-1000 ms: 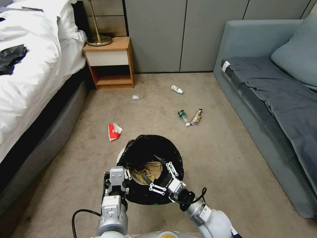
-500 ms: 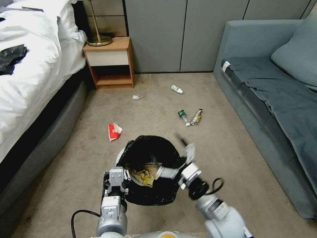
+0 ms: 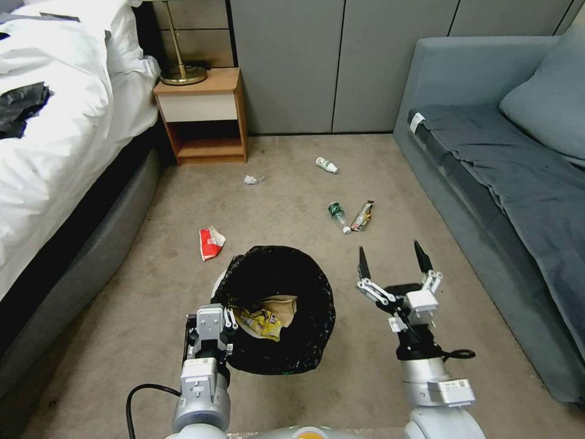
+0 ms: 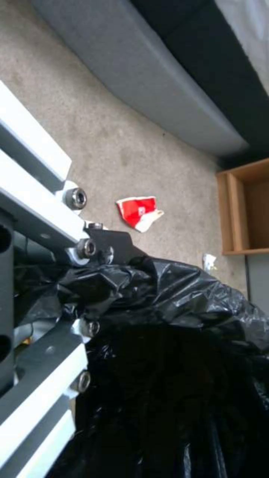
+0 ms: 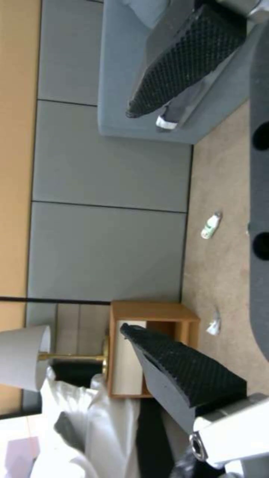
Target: Pick up the trash bin, then pick up the garbage from the floor and place it into the trash bin.
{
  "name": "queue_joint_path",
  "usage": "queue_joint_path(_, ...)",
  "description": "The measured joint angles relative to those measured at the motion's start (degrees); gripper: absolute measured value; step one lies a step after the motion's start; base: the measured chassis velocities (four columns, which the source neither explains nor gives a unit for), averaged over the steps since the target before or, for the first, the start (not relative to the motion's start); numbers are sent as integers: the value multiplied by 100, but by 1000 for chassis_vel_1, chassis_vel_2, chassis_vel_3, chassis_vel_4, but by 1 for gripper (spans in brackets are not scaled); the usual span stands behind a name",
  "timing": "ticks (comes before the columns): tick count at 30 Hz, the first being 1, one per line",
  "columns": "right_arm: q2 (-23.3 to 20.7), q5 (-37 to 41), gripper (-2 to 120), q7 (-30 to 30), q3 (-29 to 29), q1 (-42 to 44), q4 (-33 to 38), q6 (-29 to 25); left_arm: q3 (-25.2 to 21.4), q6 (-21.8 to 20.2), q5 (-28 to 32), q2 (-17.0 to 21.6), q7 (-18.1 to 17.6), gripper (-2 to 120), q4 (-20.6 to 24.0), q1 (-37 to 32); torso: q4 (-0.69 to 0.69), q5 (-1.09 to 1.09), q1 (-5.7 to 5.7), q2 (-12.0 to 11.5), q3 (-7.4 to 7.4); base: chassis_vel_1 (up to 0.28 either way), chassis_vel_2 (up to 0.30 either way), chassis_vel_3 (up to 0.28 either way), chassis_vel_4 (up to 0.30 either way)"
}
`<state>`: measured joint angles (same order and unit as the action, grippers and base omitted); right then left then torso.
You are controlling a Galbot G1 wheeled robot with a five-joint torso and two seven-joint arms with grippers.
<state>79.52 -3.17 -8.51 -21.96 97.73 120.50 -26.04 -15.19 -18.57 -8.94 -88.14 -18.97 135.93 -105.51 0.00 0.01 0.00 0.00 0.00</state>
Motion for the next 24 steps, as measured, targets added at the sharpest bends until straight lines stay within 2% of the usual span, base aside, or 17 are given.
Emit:
queue_joint_path(7,-21,236,100,177,54,-12,-23,-15,7,-33,60,2,-1,2,19,10,0,-1,0,0,0,0,0,0,0)
queue_joint_path(20,-9,103,100,338,167,-99,31,91,-27,-71,91,2,2,2,60,18,0,-1,0,0,0,17,14,14,13)
queue_joint_path(24,5,-11,100,226,241,-150,2,188,-36,-81,96,-1,3,2,78,9,0,-1,0,0,0,71,77,64,80)
